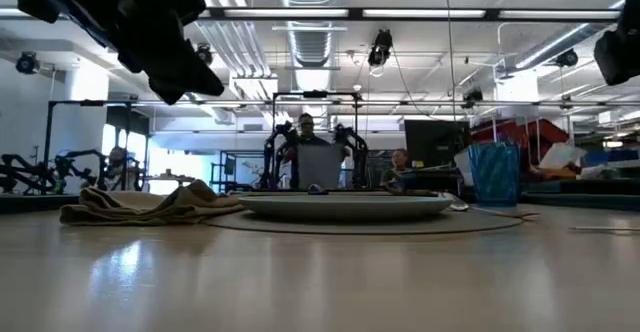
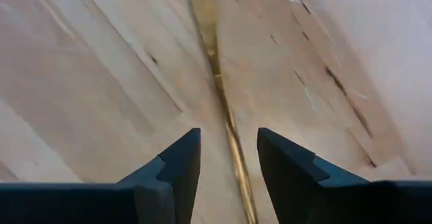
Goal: Set table place
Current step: Put the orange table knife on the grey tablemat to the right of the white plate
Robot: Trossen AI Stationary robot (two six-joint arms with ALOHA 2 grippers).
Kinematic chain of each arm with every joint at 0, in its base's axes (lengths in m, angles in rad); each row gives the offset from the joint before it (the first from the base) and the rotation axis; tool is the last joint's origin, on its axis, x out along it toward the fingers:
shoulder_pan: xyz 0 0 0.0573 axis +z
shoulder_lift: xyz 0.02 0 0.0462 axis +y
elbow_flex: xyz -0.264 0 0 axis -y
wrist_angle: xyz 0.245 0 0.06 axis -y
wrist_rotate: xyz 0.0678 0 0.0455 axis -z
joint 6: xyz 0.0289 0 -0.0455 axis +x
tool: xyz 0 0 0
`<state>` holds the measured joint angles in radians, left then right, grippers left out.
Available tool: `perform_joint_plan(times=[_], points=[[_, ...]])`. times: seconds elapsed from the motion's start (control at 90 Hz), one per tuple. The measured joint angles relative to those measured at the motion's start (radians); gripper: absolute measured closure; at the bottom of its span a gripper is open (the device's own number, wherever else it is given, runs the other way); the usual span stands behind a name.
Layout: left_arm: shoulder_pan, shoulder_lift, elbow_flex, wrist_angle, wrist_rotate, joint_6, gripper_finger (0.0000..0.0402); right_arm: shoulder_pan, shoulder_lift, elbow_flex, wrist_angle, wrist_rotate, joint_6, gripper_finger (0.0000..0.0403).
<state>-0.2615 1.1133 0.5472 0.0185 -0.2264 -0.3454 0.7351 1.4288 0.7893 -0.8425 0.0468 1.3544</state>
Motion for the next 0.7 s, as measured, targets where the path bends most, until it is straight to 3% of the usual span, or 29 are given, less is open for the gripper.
perform_joint_plan(times=[0.489, 0.7], points=[[0.0, -0.002, 0.0, 0.0, 0.0, 0.0, 0.0374, 0.005, 0.001, -0.041, 0.052, -0.003, -0.038, 0.0279], [0.0, -0.002, 0.0, -0.001, 0.0, 0.0, 0.0374, 0.007, 0.078, -0.046, 0.066, -0.007, -0.074, 0.0265]])
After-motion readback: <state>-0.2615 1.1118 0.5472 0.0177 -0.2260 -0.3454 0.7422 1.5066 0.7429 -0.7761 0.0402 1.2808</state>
